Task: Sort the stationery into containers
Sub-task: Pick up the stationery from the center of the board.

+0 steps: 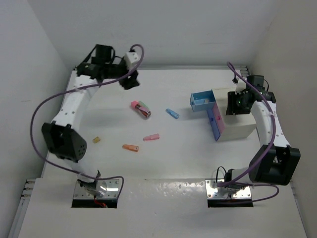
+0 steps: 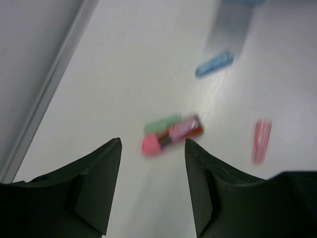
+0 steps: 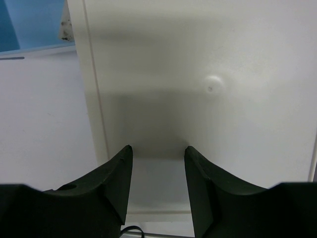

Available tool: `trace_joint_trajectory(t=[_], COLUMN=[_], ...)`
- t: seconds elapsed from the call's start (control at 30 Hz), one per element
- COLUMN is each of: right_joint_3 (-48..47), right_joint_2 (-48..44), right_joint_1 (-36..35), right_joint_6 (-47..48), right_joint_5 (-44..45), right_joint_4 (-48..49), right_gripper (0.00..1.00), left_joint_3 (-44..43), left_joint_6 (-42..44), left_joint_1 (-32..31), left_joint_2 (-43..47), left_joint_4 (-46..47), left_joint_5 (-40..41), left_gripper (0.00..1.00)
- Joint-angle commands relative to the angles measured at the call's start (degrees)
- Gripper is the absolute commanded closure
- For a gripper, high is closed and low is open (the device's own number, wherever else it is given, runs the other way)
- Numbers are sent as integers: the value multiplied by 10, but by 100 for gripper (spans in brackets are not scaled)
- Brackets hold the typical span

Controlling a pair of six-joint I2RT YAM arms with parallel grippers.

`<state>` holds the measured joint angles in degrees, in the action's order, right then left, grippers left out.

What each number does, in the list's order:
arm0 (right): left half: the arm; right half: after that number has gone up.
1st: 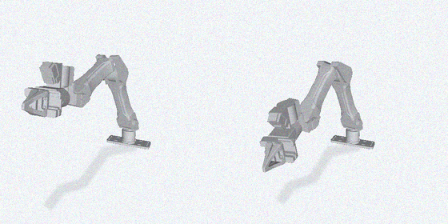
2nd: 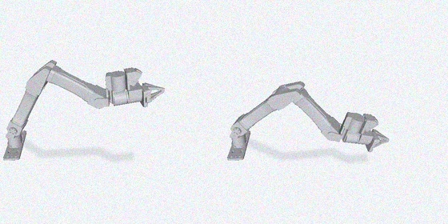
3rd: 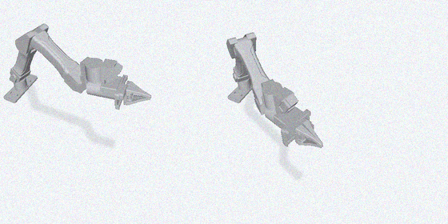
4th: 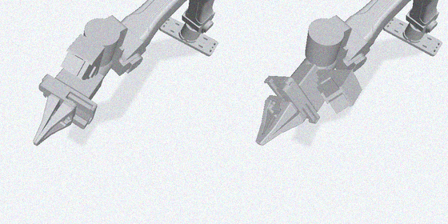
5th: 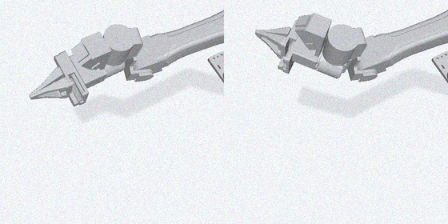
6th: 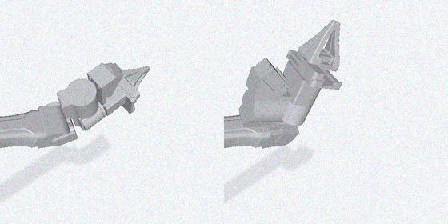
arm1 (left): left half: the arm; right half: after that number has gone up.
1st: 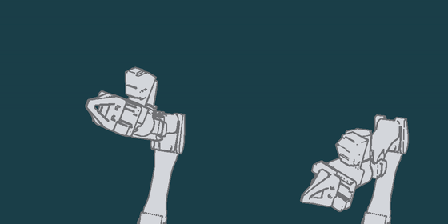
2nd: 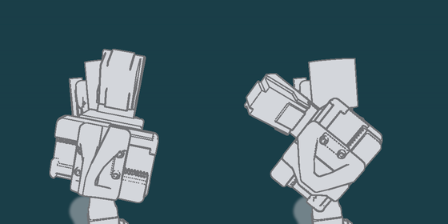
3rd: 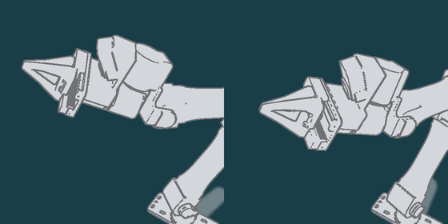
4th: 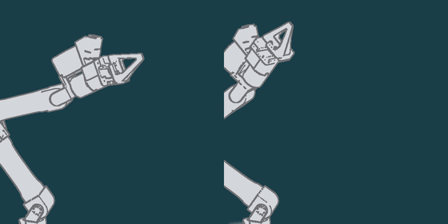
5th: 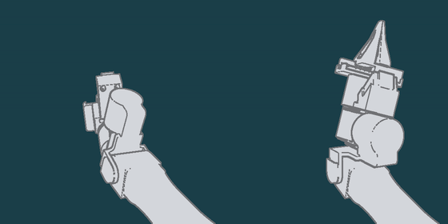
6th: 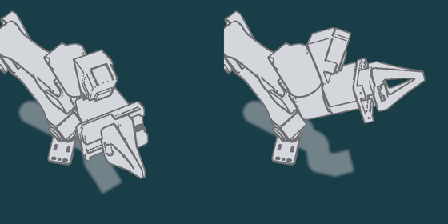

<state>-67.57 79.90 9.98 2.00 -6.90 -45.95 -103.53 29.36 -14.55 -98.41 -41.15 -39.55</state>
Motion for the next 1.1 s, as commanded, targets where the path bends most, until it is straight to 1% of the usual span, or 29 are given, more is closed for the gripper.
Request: trace_joint_trajectory(t=[0.0,0.03,0.1,0.13,0.2,0.23,0.3,0.33,0.37,0.4,0.47,0.5,0.53,0.8,1.07], right_joint_3=[3,2,5,5,7,7,7,7,9,9,12,12,12,9,9], right_joint_2=[-6,-8,-11,-15,-15,-14,-14,-14,-15,-16,-16,-15,-15,-9,-4], right_joint_1=[-1,-2,-2,-3,-3,-3,-3,-3,-3,-3,-3,-3,-3,-3,-1], right_joint_6=[6,5,2,3,3,3,5,5,5,5,5,4,3,7,12], right_joint_5=[-10,-14,-17,-16,-14,-14,-12,-10,-9,-8,-7,-6,-6,0,4], right_joint_4=[-19,-19,-19,-18,-19,-21,-26,-26,-26,-24,-23,-23,-24,-28,-28], right_gripper=[53,53,53,53,53,53,53,53,53,53,53,53,53,53,53], left_joint_3=[88,152,216,274,322,362,396,414,444,459,488,494,497,494,508], left_joint_6=[285,355,398,426,421,408,403,389,381,374,365,358,350,314,325], left_joint_1=[31,67,108,143,175,200,224,246,255,264,271,273,275,270,272], left_joint_2=[71,86,117,127,140,141,143,143,144,142,141,139,137,85,69], left_joint_4=[-233,-273,-292,-289,-253,-238,-202,-184,-165,-128,-98,-67,-55,-5,-10], left_joint_5=[72,79,91,98,134,146,166,173,196,208,234,241,245,265,259], left_gripper=[41,41,41,41,41,42,43,43,42,42,42,42,42,42,42])
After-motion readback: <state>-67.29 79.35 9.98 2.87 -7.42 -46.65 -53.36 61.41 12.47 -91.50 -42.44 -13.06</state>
